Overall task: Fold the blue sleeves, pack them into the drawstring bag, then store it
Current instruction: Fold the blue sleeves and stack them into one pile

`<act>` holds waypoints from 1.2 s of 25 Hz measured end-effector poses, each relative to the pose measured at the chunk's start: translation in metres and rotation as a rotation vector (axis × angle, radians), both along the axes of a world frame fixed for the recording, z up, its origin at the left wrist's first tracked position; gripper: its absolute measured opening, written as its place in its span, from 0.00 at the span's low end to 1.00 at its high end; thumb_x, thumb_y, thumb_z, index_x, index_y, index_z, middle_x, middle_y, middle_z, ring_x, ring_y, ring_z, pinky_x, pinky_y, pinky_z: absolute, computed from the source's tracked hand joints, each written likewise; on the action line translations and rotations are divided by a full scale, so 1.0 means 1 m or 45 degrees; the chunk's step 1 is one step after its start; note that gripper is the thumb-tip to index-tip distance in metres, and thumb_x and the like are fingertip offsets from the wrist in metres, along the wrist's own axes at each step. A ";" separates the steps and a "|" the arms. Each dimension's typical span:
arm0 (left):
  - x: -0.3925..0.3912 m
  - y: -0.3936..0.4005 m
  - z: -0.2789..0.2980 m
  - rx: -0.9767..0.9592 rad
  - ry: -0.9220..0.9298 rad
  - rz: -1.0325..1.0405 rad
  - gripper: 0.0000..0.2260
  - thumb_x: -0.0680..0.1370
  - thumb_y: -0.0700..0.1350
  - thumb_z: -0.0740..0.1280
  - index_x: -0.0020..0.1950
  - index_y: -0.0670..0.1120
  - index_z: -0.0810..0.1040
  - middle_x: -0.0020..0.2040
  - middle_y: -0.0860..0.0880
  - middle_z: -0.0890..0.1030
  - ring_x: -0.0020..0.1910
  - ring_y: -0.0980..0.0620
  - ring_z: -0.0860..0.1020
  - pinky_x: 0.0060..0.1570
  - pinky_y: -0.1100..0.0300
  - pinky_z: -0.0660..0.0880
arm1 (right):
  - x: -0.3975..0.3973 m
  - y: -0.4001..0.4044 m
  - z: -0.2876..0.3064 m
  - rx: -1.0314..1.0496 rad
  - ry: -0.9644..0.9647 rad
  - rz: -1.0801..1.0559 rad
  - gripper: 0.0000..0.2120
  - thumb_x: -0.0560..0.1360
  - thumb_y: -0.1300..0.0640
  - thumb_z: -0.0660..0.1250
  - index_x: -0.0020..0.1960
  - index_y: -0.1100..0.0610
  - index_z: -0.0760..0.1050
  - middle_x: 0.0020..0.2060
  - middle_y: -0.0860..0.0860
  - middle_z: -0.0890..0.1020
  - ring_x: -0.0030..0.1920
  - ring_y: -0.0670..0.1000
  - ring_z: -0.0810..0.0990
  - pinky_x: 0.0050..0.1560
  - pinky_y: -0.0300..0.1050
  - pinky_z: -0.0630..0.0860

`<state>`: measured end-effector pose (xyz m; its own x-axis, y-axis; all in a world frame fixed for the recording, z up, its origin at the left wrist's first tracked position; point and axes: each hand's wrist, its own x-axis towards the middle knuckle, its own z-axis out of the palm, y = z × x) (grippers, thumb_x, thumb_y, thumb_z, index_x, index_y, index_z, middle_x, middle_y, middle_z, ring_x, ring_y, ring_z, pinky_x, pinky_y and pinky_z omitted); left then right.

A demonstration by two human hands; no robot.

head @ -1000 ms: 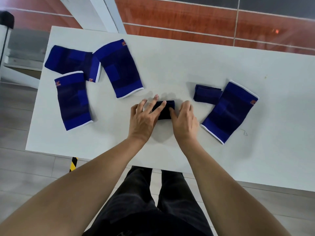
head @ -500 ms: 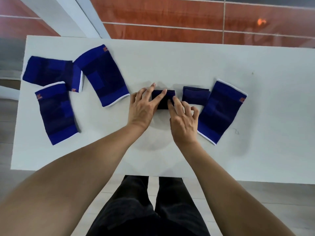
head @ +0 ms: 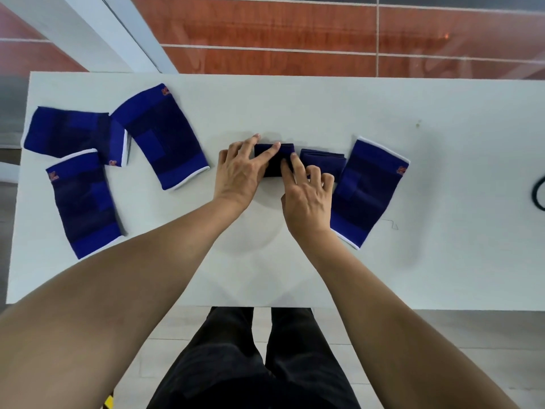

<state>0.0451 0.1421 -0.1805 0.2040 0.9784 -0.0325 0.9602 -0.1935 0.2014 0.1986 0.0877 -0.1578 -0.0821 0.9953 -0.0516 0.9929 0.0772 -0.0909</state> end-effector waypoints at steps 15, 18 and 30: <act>0.016 -0.050 0.039 -0.012 -0.078 0.183 0.25 0.83 0.46 0.60 0.80 0.54 0.60 0.76 0.44 0.66 0.66 0.41 0.71 0.66 0.47 0.68 | 0.109 -0.071 -0.009 -0.141 0.215 -0.363 0.25 0.78 0.54 0.64 0.75 0.51 0.68 0.75 0.54 0.69 0.75 0.56 0.64 0.76 0.56 0.57; 0.028 -0.086 0.042 0.011 -0.144 0.223 0.21 0.81 0.42 0.62 0.74 0.49 0.69 0.72 0.45 0.70 0.63 0.42 0.73 0.63 0.49 0.70 | 0.108 -0.082 -0.003 -0.125 0.206 -0.368 0.24 0.78 0.54 0.64 0.74 0.51 0.69 0.70 0.55 0.72 0.68 0.59 0.70 0.69 0.56 0.62; 0.009 -0.183 0.041 -0.342 0.143 0.187 0.22 0.83 0.54 0.55 0.76 0.51 0.68 0.75 0.43 0.67 0.71 0.43 0.67 0.67 0.47 0.67 | 0.043 -0.116 0.020 -0.256 0.316 0.022 0.12 0.78 0.55 0.62 0.57 0.54 0.81 0.49 0.51 0.83 0.53 0.57 0.77 0.58 0.53 0.66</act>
<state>0.0542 -0.0414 -0.1395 0.0418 0.9506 -0.3075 0.9931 -0.0057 0.1175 0.2417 -0.0281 -0.1375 -0.1336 0.9655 -0.2236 0.9371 0.0496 -0.3456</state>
